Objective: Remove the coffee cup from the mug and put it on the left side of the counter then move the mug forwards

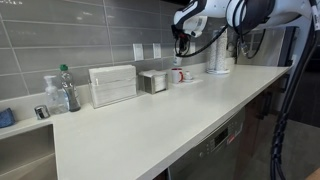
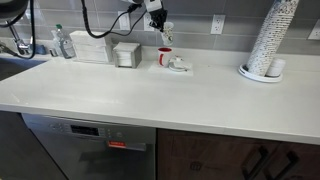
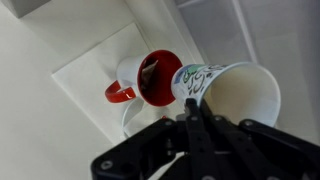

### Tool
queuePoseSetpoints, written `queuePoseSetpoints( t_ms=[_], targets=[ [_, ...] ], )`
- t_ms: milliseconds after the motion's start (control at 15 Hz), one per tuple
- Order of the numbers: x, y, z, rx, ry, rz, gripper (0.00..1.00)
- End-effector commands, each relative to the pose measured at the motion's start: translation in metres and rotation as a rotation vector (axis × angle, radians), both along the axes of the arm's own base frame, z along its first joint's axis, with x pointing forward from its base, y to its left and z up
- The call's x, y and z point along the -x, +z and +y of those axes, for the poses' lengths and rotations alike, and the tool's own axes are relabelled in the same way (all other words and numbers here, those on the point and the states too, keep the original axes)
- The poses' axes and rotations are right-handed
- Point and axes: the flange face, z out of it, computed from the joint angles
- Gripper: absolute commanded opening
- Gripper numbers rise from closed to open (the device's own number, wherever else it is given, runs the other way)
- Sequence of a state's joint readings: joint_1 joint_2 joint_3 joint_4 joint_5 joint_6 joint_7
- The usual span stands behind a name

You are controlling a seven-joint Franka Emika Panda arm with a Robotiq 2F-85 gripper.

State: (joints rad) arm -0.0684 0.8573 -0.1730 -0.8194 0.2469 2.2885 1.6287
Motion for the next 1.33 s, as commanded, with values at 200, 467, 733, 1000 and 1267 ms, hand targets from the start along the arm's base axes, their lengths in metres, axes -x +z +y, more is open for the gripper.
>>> queuePoseSetpoints(
  t_ms=[200,467,733,1000,1267],
  targets=[
    [0.04,0.021,-0.018,0.015,-0.011,0.2,0.01],
    [0.07,0.029,-0.02,0.024,0.079,0.3,0.01],
    [0.104,0.03,-0.013,0.038,0.231,0.366,0.01],
    [0.14,0.024,-0.002,0.076,0.443,0.414,0.01],
    [0.133,0.026,-0.004,0.075,0.453,0.403,0.04]
  ],
)
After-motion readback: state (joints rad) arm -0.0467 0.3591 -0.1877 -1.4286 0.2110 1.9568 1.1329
